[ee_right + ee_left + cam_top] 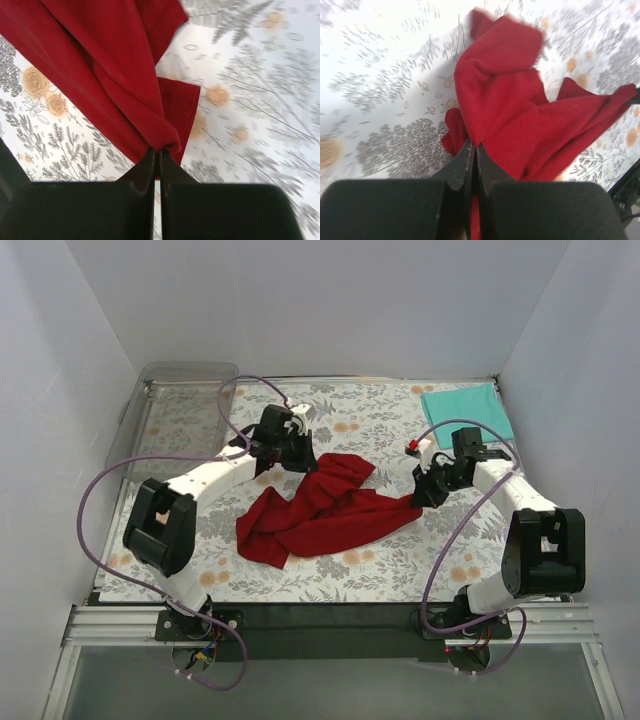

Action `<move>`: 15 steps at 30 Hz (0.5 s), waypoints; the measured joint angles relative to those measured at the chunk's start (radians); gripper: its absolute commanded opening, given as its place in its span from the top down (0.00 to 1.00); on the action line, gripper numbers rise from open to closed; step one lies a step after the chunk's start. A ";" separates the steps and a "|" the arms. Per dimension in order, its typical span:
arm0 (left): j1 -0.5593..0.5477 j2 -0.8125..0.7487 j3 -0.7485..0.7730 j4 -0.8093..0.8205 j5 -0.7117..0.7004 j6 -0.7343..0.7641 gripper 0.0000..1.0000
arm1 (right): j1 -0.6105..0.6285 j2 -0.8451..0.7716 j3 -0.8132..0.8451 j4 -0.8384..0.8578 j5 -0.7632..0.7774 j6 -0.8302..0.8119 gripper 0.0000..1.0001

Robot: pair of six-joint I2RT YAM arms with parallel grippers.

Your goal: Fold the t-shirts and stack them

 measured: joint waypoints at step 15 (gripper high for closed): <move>0.101 -0.639 -0.009 -0.014 -0.290 0.083 1.00 | -0.288 -0.158 0.426 -0.092 -0.035 -0.030 0.99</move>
